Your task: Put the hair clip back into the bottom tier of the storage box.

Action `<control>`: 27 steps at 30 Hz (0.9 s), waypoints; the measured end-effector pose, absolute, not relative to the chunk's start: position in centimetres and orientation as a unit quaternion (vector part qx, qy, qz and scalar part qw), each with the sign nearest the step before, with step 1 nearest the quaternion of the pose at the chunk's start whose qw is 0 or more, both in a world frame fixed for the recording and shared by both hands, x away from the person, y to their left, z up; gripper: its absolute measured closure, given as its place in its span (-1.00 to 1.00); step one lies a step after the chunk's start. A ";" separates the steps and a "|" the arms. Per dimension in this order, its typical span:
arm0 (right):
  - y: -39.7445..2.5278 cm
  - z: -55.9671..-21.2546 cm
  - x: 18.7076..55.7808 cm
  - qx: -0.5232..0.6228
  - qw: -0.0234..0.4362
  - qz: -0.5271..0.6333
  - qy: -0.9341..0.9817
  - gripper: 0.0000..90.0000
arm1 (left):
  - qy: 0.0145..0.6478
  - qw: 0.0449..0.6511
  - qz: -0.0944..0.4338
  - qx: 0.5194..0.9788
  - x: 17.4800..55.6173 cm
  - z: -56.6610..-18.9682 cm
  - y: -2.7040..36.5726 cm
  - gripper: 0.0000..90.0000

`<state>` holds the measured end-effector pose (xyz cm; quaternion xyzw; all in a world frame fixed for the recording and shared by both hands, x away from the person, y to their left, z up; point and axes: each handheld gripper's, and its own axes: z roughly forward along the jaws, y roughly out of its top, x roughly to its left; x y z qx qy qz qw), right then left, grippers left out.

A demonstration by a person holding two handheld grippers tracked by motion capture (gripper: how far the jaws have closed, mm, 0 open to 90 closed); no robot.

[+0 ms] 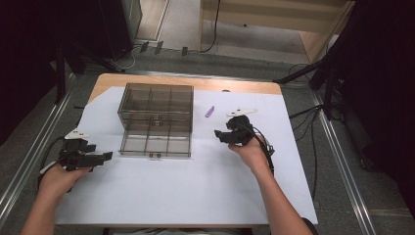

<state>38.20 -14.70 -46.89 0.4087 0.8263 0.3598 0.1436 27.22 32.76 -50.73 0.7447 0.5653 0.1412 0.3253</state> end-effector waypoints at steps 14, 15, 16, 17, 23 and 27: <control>-15.1 -46.9 39.9 0.395 0.094 0.369 0.836 0.46 | 0.557 0.318 0.137 0.755 27.5 -51.1 31.8 -0.42; -15.2 -46.9 40.0 0.395 0.094 0.370 0.836 0.52 | 0.554 0.316 0.136 0.758 27.5 -51.1 31.8 -0.42; -15.2 -46.9 40.0 0.395 0.094 0.370 0.836 0.52 | 0.554 0.316 0.136 0.758 27.5 -51.1 31.8 -0.42; -15.3 -46.7 40.2 0.393 0.094 0.373 0.836 0.60 | 0.554 0.314 0.137 0.759 27.4 -51.2 31.7 -0.42; -14.9 -46.4 40.8 0.397 0.107 0.375 0.831 0.78 | 0.554 0.313 0.143 0.758 27.1 -51.0 31.7 -0.42; -14.4 -46.8 41.4 0.401 0.096 0.369 0.833 0.89 | 0.552 0.310 0.141 0.761 27.0 -51.2 31.6 -0.42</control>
